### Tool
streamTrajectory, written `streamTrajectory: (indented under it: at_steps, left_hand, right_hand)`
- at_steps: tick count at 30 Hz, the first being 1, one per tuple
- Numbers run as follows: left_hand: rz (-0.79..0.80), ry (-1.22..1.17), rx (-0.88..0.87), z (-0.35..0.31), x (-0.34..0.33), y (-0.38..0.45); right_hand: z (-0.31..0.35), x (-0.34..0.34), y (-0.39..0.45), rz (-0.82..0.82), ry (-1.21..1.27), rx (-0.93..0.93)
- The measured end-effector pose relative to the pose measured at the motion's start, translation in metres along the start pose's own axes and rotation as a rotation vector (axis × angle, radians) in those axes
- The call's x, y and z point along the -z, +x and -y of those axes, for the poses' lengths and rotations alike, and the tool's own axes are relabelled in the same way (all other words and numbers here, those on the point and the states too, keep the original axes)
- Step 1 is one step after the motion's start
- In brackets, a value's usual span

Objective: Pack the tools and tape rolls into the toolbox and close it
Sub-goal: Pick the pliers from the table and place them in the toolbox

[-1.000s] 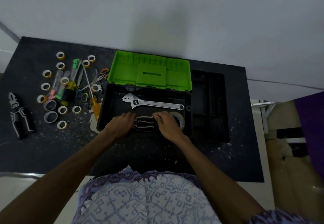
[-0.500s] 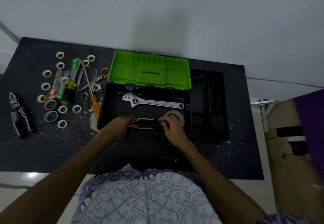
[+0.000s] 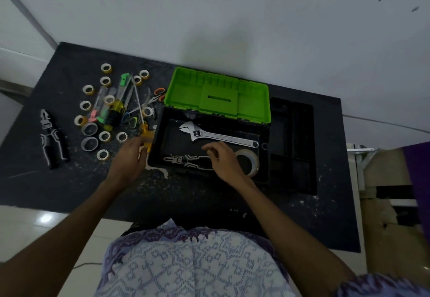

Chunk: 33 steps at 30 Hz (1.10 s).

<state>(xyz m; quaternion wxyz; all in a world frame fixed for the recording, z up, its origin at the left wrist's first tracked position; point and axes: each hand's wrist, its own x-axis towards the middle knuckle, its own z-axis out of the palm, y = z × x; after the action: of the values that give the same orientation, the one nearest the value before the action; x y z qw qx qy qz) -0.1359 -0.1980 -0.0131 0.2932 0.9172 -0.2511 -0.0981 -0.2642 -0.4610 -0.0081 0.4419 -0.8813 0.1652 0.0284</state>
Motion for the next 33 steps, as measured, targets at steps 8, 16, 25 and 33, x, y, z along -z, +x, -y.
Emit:
streamTrajectory:
  at_steps: [8, 16, 25, 33]
  left_hand:
    - [-0.004, 0.018, 0.158, 0.064, 0.046, -0.016]
    - [-0.026, 0.033, 0.275, 0.138, 0.105, -0.025]
    - [-0.077, -0.026, 0.388, 0.187, 0.135, -0.028]
    - [-0.034, -0.062, 0.479, 0.222, 0.148, -0.020]
  right_hand:
    - [0.085, -0.067, 0.048, 0.114, 0.069, 0.111]
    - [0.164, -0.143, 0.085, 0.336, 0.091, 0.105]
    - [0.217, -0.224, 0.119, 0.537, 0.017, 0.052]
    - [0.249, -0.292, 0.149, 0.538, -0.020, -0.029]
